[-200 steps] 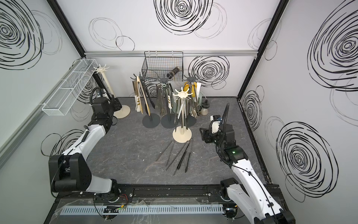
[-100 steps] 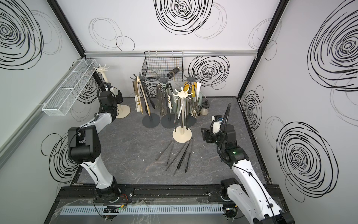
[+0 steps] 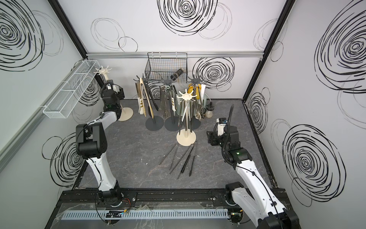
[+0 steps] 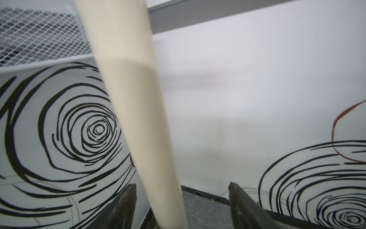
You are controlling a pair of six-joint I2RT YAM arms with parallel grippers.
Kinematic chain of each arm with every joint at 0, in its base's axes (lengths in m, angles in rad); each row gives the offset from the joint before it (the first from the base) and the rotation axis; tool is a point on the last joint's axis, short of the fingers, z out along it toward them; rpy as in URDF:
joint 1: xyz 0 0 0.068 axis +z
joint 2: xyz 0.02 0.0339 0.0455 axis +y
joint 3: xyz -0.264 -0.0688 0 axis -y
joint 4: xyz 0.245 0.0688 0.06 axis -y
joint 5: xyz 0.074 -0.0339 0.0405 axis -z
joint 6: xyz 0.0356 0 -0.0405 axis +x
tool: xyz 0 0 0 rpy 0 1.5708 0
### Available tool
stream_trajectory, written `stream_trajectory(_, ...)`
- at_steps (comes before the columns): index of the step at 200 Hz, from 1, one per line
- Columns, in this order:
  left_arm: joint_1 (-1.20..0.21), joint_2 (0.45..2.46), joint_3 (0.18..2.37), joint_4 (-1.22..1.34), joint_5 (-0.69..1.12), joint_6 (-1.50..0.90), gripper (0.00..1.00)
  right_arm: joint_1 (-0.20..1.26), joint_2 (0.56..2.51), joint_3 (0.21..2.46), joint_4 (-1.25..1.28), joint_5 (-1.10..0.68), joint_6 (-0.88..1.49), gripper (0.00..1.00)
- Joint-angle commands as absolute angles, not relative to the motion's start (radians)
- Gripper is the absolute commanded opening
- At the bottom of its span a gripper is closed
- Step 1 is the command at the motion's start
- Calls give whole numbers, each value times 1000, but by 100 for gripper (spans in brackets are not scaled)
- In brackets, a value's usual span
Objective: Hang food tongs on kitchen utensil racks
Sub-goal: Pick up the rack from the center of the board.
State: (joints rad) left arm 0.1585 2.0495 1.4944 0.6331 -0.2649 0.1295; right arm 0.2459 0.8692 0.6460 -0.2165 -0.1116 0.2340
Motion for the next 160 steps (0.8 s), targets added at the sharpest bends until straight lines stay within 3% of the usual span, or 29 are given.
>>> stream_trajectory(1, 174, 2083, 1557, 706, -282, 164, 73, 242, 876, 659, -219, -86, 223, 69)
stream_trajectory(28, 173, 2099, 1581, 704, -273, 170, 59, 241, 887, 661, -213, -80, 232, 69)
stream_trajectory(41, 173, 2103, 1585, 704, -273, 165, 46, 240, 889, 662, -211, -83, 237, 69)
stream_trajectory(53, 173, 2102, 1585, 701, -271, 160, 26, 241, 889, 664, -211, -84, 240, 69)
stream_trajectory(79, 172, 2085, 1563, 697, -274, 146, 0, 241, 877, 669, -221, -86, 241, 68)
stream_trajectory(160, 152, 1844, 1352, 674, -316, 10, 0, 241, 770, 639, -243, -117, 240, 68)
